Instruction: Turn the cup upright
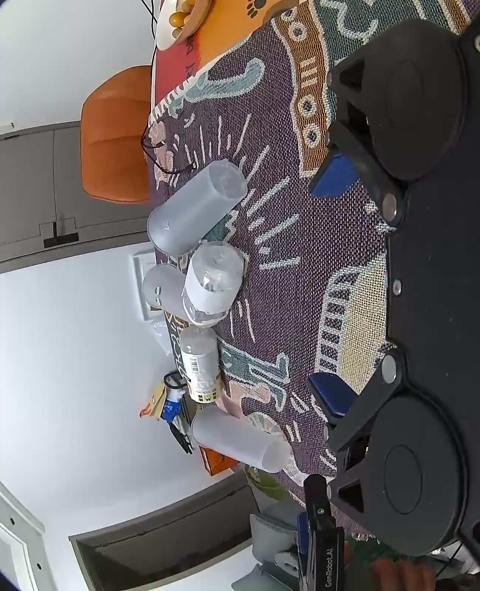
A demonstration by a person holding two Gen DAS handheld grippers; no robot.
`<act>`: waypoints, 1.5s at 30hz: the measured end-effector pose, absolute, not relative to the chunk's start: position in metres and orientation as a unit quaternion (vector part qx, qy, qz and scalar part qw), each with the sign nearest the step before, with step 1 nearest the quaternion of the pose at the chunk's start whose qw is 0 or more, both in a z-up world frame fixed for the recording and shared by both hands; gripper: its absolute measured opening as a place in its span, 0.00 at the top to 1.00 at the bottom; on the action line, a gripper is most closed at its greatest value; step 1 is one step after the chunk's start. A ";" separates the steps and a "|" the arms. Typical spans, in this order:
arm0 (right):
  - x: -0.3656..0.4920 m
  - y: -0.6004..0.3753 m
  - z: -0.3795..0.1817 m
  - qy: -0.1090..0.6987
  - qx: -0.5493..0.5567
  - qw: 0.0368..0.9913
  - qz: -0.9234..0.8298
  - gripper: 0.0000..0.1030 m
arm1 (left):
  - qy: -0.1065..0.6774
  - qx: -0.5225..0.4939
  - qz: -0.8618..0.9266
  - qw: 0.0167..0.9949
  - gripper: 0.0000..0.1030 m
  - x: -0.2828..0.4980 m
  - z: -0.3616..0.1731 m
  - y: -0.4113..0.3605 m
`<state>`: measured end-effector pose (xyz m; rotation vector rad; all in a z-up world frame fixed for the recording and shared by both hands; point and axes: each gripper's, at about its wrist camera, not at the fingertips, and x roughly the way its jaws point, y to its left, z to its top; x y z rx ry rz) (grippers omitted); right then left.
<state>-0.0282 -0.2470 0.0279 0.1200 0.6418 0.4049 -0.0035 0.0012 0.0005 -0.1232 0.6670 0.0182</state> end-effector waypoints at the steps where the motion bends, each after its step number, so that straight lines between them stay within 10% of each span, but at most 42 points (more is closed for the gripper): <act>1: -0.028 -0.248 0.027 0.313 0.058 0.927 0.196 0.00 | 0.327 -0.061 0.008 0.943 0.00 -0.004 0.001 0.001; 45: -0.019 -0.238 0.026 0.313 0.055 0.924 0.212 0.00 | 0.303 -0.085 0.001 0.949 0.00 -0.003 0.005 0.012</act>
